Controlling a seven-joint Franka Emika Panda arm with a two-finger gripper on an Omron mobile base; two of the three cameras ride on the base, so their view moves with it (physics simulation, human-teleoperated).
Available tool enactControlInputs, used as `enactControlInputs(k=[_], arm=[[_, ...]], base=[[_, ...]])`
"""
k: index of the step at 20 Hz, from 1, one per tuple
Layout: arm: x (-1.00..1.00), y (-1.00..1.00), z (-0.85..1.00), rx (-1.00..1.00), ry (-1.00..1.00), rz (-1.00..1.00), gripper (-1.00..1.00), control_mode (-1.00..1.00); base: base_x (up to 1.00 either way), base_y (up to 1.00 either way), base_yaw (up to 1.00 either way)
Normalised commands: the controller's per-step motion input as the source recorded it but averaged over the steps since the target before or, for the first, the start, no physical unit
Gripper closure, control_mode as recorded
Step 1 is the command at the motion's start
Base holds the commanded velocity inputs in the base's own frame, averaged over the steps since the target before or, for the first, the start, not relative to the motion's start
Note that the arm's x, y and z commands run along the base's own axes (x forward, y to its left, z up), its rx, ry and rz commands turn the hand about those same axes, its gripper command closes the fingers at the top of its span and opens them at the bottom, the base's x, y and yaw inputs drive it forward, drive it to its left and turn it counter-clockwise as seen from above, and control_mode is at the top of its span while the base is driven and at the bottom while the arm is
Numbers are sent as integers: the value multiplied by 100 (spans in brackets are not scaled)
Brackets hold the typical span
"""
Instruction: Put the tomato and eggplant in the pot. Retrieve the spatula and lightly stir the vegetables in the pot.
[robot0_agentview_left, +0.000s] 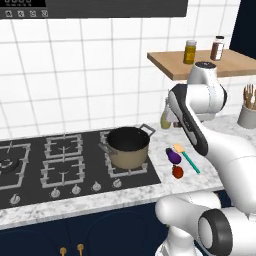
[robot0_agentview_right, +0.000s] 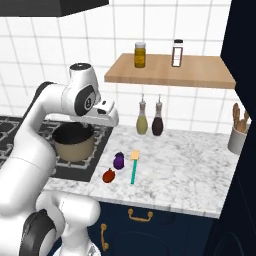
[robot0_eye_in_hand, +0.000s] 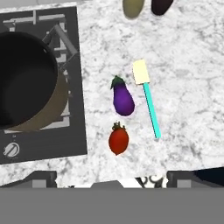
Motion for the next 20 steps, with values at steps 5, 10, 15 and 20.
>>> enactControlInputs(k=[5,10,15,20], arm=[[-5,-15,-31,0,1,-7,-100,-100],[-2,-1,-44,0,4,-4,-100,-100],[0,0,-51,0,8,-3,-100,-100],[0,0,-58,0,9,-3,-100,-100]], base=[[0,0,0],[0,0,0],[0,0,0],[0,0,0]])
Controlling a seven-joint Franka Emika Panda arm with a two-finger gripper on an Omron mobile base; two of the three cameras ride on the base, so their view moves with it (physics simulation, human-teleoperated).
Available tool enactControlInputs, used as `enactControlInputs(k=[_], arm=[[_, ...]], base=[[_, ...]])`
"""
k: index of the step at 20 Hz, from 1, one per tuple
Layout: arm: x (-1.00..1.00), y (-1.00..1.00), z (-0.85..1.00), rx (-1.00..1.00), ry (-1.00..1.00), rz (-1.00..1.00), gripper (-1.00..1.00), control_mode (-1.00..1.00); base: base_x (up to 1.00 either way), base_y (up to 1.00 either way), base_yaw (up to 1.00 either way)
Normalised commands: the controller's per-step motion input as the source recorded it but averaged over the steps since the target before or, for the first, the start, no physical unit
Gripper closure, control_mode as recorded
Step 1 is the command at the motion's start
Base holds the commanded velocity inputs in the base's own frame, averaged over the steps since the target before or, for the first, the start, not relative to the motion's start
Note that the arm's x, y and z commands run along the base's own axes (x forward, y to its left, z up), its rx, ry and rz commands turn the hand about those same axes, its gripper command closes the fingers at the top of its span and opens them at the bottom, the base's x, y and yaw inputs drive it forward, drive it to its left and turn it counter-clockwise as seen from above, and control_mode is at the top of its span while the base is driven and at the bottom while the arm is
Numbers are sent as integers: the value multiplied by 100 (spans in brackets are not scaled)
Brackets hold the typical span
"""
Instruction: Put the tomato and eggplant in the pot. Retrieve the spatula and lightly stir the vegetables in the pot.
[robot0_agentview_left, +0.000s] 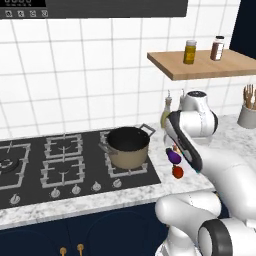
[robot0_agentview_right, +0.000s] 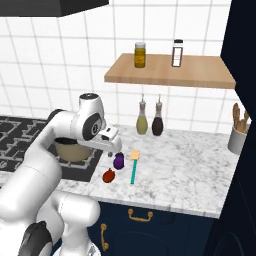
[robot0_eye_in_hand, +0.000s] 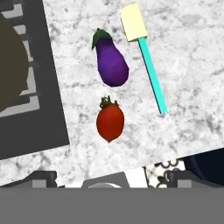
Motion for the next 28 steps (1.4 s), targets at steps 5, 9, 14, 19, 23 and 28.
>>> enactControlInputs(k=[5,9,14,19,23,28], arm=[[11,0,-52,0,6,-2,-100,-100],[22,0,-52,0,5,-1,-100,-100],[16,0,-50,0,3,-1,-100,-100],[7,-4,-45,0,3,-2,-100,-100],[1,-10,-31,0,1,-3,-100,-100],[7,-2,-31,0,2,-1,-100,-100]], base=[[0,0,0],[0,0,0],[0,0,0],[0,0,0],[0,0,0],[0,0,0]])
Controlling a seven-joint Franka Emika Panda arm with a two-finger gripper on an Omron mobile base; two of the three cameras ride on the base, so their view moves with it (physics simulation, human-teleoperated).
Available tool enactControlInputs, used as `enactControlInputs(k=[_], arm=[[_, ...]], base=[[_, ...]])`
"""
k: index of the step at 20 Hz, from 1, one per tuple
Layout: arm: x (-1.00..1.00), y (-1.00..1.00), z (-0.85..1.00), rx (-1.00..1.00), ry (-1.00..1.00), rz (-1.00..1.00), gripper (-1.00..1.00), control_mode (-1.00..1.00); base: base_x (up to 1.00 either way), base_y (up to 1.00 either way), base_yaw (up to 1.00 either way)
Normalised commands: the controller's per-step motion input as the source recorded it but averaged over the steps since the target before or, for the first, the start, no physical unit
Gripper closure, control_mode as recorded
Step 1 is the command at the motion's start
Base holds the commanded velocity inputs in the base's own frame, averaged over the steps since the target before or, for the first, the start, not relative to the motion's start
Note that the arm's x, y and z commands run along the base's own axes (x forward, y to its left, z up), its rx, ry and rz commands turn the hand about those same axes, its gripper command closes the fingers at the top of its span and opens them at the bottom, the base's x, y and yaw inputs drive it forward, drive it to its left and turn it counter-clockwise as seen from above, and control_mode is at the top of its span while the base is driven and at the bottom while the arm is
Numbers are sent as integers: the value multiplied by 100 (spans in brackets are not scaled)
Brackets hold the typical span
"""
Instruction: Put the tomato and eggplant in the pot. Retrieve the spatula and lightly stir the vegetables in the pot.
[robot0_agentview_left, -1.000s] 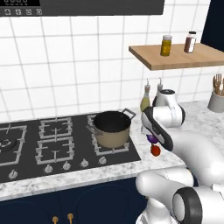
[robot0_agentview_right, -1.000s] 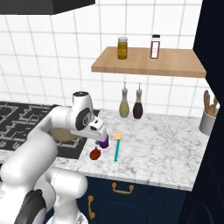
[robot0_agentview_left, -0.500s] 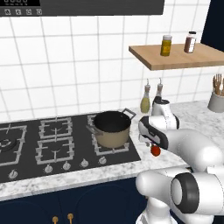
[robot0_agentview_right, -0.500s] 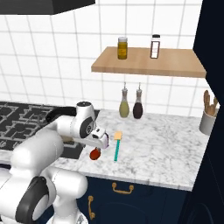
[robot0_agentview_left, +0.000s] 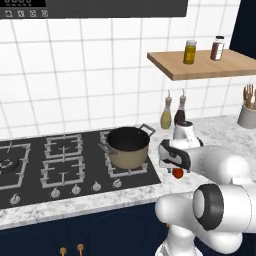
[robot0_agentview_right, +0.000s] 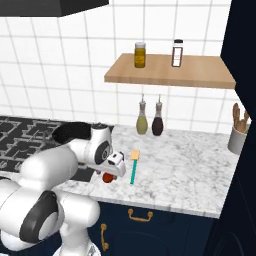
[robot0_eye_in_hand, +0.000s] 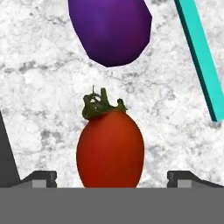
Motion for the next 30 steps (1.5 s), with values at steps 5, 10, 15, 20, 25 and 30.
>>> enactControlInputs(k=[5,10,15,20,25,30], arm=[[14,0,-34,0,3,0,-100,-100],[6,0,-16,0,2,-1,100,-100],[-9,0,52,0,-11,0,100,-100],[0,9,100,0,-7,1,100,-100],[-7,48,84,0,0,5,100,-100],[6,71,42,0,0,8,100,-100]], base=[[0,0,0],[0,0,0],[0,0,0],[0,0,0],[0,0,0],[0,0,0]])
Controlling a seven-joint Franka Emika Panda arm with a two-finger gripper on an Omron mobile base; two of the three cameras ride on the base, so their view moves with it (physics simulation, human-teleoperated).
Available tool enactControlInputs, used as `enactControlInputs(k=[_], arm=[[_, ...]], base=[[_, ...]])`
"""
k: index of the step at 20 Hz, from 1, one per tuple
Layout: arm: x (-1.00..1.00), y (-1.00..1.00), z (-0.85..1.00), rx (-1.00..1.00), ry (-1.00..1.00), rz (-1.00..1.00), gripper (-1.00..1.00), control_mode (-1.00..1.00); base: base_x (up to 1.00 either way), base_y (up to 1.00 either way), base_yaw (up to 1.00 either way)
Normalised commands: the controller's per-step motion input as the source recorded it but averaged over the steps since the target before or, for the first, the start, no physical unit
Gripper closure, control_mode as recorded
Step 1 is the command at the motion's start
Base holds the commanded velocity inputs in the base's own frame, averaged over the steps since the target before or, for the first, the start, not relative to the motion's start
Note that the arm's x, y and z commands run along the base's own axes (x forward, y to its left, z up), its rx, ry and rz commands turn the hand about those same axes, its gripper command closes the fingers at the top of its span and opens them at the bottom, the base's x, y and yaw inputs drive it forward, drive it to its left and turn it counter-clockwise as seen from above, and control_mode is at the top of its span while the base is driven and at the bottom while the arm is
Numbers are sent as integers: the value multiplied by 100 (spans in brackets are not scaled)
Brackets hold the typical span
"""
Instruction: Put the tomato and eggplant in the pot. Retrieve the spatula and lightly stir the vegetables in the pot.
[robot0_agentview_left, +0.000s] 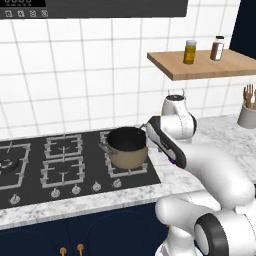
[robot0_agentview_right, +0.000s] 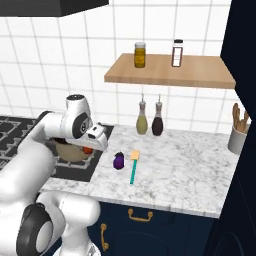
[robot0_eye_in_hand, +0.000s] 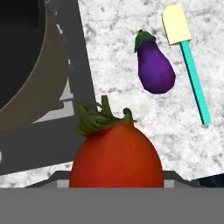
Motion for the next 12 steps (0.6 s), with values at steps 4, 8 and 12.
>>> enactControlInputs(k=[4,8,12], arm=[[26,65,20,0,0,7,100,-100],[51,50,12,0,-4,6,100,-100],[68,42,1,0,-2,6,100,-100]], base=[[0,0,0],[0,0,0],[0,0,0]])
